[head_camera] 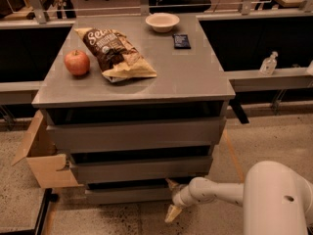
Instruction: Open bottom drawer
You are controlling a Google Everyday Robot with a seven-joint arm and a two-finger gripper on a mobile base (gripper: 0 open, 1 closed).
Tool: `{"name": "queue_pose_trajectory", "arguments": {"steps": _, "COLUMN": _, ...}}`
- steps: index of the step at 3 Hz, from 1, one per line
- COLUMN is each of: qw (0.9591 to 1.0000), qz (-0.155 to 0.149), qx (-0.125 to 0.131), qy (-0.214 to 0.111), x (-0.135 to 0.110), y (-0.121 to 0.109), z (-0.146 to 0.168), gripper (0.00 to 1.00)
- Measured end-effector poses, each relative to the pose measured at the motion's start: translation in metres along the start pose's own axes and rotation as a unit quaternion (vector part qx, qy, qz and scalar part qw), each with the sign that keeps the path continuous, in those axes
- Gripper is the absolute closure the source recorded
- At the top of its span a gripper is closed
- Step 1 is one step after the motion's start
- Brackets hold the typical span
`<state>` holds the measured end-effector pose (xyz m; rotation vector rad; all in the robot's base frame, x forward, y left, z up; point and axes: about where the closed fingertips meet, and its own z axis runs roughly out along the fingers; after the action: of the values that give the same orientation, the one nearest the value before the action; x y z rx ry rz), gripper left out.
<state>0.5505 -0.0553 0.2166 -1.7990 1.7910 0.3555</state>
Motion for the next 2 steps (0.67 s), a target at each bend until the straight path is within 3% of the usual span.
{"name": "queue_pose_trajectory", "arguments": {"steps": 2, "qw": 0.9998, "qz": -0.001, "qx": 0.009, "qy": -0.019, "x": -0.008, "y": -0.022, "z": 0.021, "gripper": 0.0}}
